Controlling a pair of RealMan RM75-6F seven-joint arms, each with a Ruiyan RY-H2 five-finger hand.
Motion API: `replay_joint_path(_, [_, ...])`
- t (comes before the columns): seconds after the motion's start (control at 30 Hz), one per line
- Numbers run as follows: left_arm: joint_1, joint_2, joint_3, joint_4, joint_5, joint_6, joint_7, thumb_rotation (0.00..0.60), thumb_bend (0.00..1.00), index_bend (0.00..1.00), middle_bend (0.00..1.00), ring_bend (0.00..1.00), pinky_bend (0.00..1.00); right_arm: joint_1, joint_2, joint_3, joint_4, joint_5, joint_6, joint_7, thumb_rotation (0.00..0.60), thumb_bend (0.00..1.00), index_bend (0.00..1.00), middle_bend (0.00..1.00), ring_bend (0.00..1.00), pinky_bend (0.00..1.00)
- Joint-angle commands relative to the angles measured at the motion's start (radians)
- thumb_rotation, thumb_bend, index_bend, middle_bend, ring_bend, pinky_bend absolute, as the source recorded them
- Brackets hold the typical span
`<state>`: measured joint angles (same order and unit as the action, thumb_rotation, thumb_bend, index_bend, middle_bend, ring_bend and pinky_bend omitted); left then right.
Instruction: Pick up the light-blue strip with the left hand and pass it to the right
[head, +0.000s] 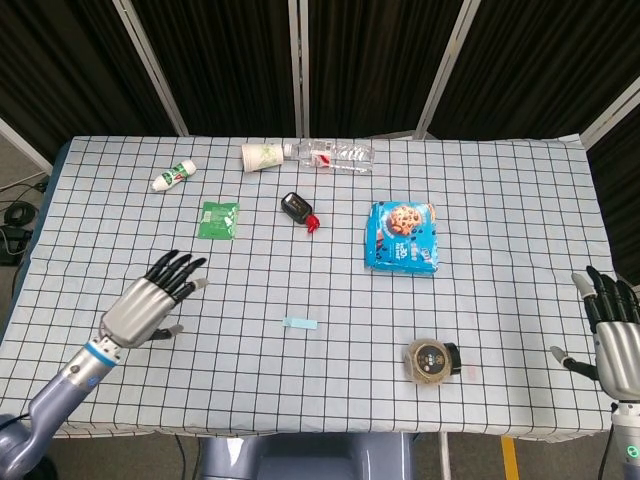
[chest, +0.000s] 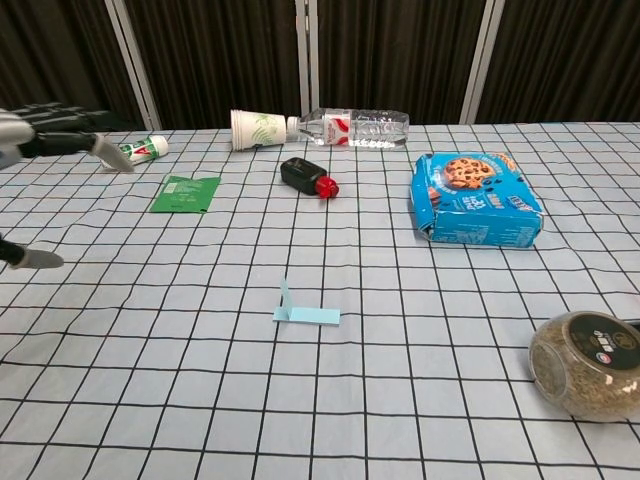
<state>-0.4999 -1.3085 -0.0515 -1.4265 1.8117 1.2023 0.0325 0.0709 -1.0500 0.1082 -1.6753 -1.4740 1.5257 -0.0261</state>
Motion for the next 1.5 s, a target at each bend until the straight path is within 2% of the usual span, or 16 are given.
replay_joint_path(0.03, [-0.101,-0.062,-0.014,0.053,0.065,-0.074,0.013,0.6,0.33,0.38,0.0,0.0,0.0,0.003,-0.004,0.006,0.006,0.012,-0.006,-0.006,0.6,0.0,0.06,0.0,0.0,0.0])
replay_joint_path(0.23, [-0.243,-0.169,-0.019,0.176,0.154,-0.114,0.041,0.6,0.33,0.42,0.0,0.0,0.0,0.008,-0.011,0.022,0.021,0.055,-0.02,-0.02,0.6,0.0,0.06,0.0,0.0,0.0])
replay_joint_path(0.43, [-0.313,-0.241,0.005,0.274,0.162,-0.143,0.022,0.6,0.33,0.43,0.0,0.0,0.0,0.007,-0.012,0.031,0.028,0.083,-0.027,-0.024,0.6,0.0,0.06,0.0,0.0,0.0])
replay_joint_path(0.83, [-0.351,-0.347,0.057,0.389,0.14,-0.135,0.012,0.6,0.33,0.45,0.0,0.0,0.0,0.002,0.001,0.041,0.031,0.103,-0.03,0.003,0.6,0.0,0.06,0.0,0.0,0.0])
replay_joint_path(1.4, [-0.36,-0.405,0.08,0.422,0.071,-0.147,0.088,0.6,0.33,0.51,0.0,0.0,0.0,-0.001,0.007,0.042,0.03,0.102,-0.028,0.013,0.6,0.0,0.06,0.0,0.0,0.0])
replay_joint_path(1.5, [-0.361,-0.411,0.084,0.425,0.063,-0.145,0.095,0.6,0.35,0.54,0.0,0.0,0.0,-0.001,0.007,0.042,0.03,0.101,-0.028,0.014,0.6,0.0,0.06,0.0,0.0,0.0])
